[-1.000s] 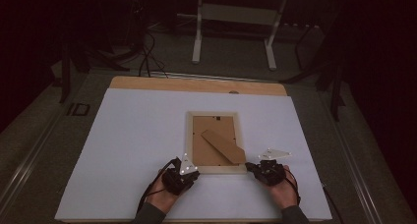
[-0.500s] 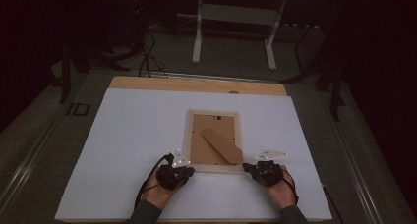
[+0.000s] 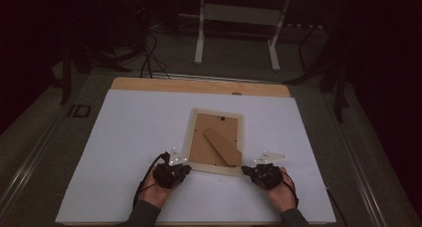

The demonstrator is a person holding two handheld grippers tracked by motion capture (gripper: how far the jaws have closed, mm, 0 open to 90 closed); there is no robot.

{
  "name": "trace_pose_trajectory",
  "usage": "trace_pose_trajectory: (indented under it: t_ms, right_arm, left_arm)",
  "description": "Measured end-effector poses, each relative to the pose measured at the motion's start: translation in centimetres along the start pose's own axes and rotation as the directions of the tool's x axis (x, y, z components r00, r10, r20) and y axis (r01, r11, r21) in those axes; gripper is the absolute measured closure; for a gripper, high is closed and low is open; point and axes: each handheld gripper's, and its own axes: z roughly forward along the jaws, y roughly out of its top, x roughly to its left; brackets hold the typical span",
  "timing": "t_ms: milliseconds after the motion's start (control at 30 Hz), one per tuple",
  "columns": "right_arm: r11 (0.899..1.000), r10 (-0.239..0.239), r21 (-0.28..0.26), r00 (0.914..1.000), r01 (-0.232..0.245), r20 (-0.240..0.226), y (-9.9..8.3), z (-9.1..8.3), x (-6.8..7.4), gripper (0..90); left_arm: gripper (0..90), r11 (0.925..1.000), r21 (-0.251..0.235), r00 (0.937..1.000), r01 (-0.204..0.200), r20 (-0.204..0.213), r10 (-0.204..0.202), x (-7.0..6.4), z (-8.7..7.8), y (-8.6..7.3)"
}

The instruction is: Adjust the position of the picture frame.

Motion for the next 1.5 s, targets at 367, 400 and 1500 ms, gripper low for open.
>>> trace_pose_trajectory:
  t_ms: [367, 400, 1500]
  right_arm:
    - [1.0, -0.014, -0.009, 0.9996, 0.014, -0.024, 0.4, 0.6, 1.1, 90.0]
    - [1.0, -0.013, -0.009, 0.9996, 0.012, -0.026, 0.4, 0.7, 1.3, 90.0]
    - [0.985, -0.17, -0.004, 0.9668, 0.172, -0.191, 5.6, 7.0, 8.2, 90.0]
  left_arm:
    - [87.2, 0.9998, 0.012, 0.999, 0.015, -0.043, -0.015, 0.8, 0.1, -0.1]
    - [87.2, 0.9998, 0.014, 0.999, 0.015, -0.042, -0.014, 0.8, 0.1, -0.1]
    - [87.2, 0.9997, -0.022, 0.9999, 0.008, -0.009, -0.008, 0.3, -0.1, 0.1]
